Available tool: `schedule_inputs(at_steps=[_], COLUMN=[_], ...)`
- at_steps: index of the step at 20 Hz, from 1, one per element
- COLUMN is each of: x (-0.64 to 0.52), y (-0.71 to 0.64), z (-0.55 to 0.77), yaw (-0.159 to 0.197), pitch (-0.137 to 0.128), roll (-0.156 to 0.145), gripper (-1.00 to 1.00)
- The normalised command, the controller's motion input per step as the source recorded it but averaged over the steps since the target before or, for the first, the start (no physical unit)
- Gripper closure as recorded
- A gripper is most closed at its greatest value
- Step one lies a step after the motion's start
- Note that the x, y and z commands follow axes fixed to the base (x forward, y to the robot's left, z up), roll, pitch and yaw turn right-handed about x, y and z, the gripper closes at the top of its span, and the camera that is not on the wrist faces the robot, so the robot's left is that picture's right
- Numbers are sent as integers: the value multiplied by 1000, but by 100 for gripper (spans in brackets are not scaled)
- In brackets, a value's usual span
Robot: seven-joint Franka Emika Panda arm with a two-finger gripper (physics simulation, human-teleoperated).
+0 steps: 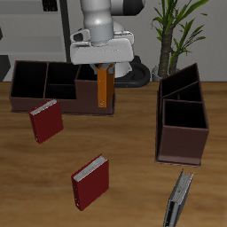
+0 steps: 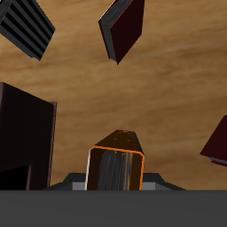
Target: Place the orange book into the back desk caddy's right compartment and place the left red book into the left desk caddy's back compartment and place the right red book into the left desk caddy's left compartment
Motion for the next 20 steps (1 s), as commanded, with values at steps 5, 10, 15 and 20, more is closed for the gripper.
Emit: schedule_inputs(at_steps=[5,10,15,20], x=[-684,-587,-438,-341], y=[-60,-107,-54,44], z=[440,327,65,53], yaw=[87,49,33,14], pitch=[-71,-49,16,3], roll=[-67,-38,-2,16], gripper=[100,100,100,100])
